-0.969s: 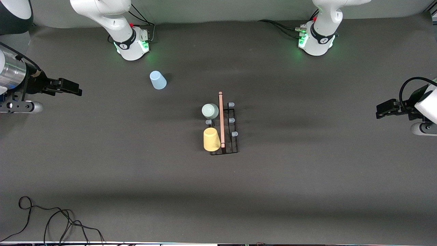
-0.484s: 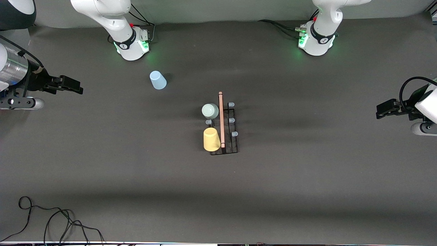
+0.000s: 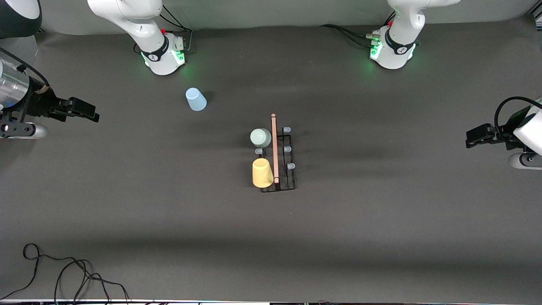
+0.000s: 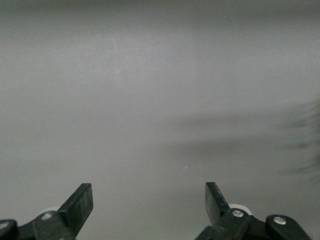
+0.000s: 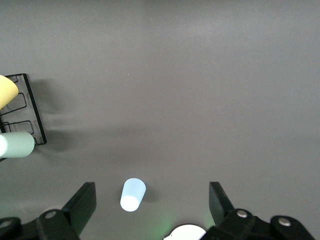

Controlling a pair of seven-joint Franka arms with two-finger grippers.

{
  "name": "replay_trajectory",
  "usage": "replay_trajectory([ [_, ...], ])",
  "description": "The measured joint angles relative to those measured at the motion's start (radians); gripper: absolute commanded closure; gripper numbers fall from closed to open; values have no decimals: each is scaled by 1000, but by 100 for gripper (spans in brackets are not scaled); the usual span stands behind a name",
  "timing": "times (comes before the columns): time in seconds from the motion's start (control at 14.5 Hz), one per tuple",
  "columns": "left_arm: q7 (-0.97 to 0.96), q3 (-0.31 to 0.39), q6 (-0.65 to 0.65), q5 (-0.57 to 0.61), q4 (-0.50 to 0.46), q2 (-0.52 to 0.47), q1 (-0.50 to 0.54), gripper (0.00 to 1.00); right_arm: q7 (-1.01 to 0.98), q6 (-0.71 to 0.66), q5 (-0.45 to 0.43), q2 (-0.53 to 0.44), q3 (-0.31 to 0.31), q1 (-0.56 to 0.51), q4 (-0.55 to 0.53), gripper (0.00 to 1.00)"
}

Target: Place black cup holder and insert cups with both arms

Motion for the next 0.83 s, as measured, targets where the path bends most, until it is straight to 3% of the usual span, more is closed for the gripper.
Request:
replay_trajectory([
  [0.83,-1,0,9,0,0,9,0,0,0,6,0,6,-18,15,54,0],
])
